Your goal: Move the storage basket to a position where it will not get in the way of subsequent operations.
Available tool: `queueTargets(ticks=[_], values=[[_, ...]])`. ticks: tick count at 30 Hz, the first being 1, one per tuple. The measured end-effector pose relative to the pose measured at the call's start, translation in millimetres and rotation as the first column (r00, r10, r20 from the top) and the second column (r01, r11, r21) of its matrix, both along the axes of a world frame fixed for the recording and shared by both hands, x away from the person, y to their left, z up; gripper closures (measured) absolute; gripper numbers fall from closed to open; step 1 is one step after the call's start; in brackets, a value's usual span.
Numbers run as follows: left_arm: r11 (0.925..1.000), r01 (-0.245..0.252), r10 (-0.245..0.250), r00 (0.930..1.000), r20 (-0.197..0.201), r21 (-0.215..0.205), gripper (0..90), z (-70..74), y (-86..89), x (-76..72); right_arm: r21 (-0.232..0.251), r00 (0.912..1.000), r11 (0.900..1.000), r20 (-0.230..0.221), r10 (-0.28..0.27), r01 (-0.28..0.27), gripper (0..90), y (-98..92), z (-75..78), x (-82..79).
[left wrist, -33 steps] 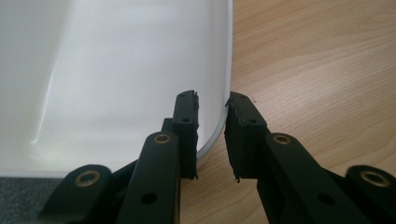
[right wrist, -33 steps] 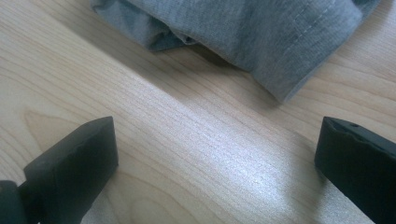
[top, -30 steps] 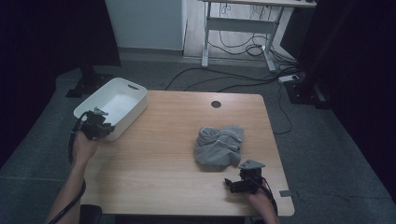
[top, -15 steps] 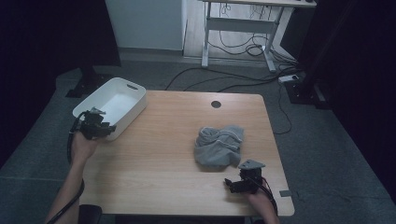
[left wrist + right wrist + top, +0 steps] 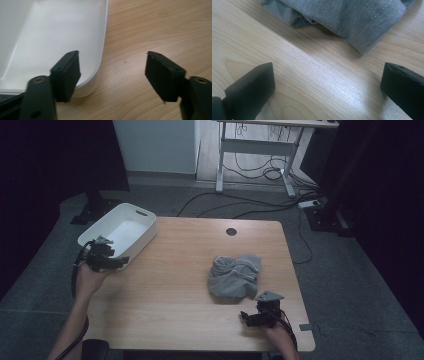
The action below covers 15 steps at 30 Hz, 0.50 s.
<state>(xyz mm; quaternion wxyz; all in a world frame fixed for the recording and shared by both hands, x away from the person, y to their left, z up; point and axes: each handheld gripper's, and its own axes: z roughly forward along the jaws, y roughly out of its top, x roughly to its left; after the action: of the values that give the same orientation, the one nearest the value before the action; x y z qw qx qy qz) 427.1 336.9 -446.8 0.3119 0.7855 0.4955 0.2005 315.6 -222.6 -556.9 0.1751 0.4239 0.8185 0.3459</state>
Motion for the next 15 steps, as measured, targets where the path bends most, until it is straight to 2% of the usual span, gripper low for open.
queueTargets(ticks=[3,7,11,15], values=[[0.9998,0.002,-0.002,0.9999,0.013,-0.02,18.9,1.4,-3.7,-4.2,0.0,1.0,1.0,0.0,0.0,0.0,0.0,0.0,0.0,0.0],[0.9975,0.012,-0.01,0.9996,0.026,-0.069,14.5,2.3,-9.8,-11.2,0.001,1.0,1.0,-0.002,-0.001,0.001,0.0,0.1,0.1,-0.1],[0.9952,0.031,-0.027,0.9989,0.037,-0.093,13.8,-0.7,-19.6,-19.4,0.001,1.0,1.0,-0.004,-0.003,0.003,0.0,0.2,0.2,-0.2],[0.994,0.059,-0.055,0.9978,0.038,-0.093,11.4,-6.5,-31.7,-25.9,0.001,1.0,1.0,-0.003,-0.003,0.003,0.0,0.2,0.1,-0.2]])
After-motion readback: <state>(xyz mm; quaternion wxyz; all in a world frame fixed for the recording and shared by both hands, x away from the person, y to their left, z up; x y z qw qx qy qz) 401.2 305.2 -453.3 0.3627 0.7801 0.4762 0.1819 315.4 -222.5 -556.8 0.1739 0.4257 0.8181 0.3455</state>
